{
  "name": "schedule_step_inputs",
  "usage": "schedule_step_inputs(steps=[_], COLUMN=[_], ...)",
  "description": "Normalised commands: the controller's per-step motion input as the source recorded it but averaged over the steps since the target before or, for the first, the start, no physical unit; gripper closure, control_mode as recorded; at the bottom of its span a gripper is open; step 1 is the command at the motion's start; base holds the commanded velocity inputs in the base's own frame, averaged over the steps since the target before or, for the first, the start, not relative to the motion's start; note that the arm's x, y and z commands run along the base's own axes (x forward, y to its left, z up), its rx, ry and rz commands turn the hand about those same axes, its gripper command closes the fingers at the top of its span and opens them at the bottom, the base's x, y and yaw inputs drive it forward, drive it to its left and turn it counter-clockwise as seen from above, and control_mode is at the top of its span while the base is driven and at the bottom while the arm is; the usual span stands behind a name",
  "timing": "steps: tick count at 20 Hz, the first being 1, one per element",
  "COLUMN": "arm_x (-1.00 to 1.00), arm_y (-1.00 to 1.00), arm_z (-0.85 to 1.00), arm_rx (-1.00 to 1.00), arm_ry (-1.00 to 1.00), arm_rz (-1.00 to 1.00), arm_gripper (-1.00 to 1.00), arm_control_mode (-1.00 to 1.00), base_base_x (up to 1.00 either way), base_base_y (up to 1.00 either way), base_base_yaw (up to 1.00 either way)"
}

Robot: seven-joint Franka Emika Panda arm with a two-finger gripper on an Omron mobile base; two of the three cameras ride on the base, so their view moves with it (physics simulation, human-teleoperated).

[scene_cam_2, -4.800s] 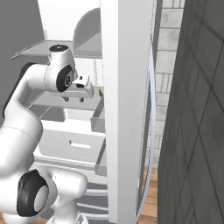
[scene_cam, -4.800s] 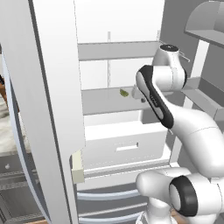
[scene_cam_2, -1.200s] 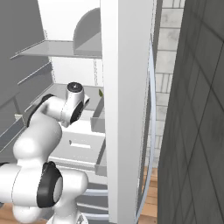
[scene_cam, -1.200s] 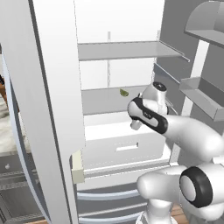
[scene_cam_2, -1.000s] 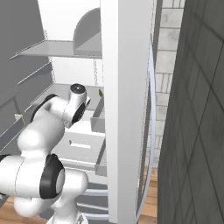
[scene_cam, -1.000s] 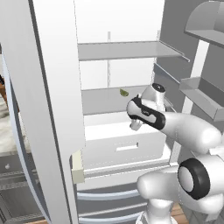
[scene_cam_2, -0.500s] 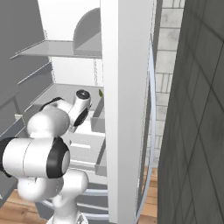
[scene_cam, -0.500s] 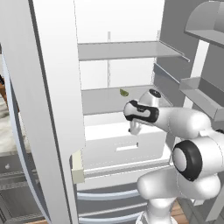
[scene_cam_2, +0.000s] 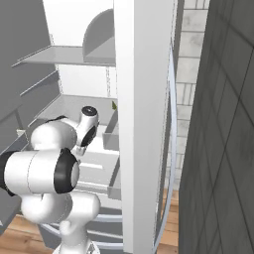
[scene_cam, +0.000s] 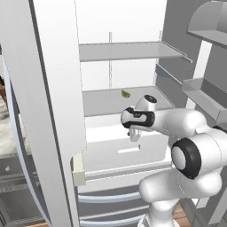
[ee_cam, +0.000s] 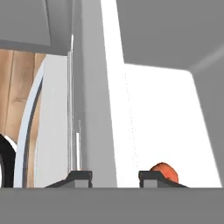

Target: Fully open the fridge drawer.

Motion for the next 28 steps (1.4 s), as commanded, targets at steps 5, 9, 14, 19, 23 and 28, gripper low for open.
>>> schedule_step_inputs(steps=[5,9,14,19,23,28], arm_x=[-0.61,-0.74,-0.74,-0.62,-0.51,-0.46], arm_y=[0.43,0.49,0.55,0.89,1.0,1.0], arm_z=[0.0,0.0,0.0,0.09,0.25,0.27], arm_rx=[-0.11,-0.1,-0.1,-0.11,-0.09,-0.08], arm_ry=[0.0,-0.03,-0.04,-0.05,-0.07,-0.09], arm_rz=[0.15,0.17,0.18,0.16,0.1,0.09], arm_gripper=[1.0,1.0,1.0,1.0,1.0,1.0], arm_control_mode=[-1.0,-1.0,-1.0,-1.0,-1.0,-1.0], base_base_x=[0.0,0.0,0.0,0.0,0.0,0.0], base_base_y=[0.0,0.0,0.0,0.0,0.0,0.0], base_base_yaw=[0.0,0.0,0.0,0.0,0.0,0.0])
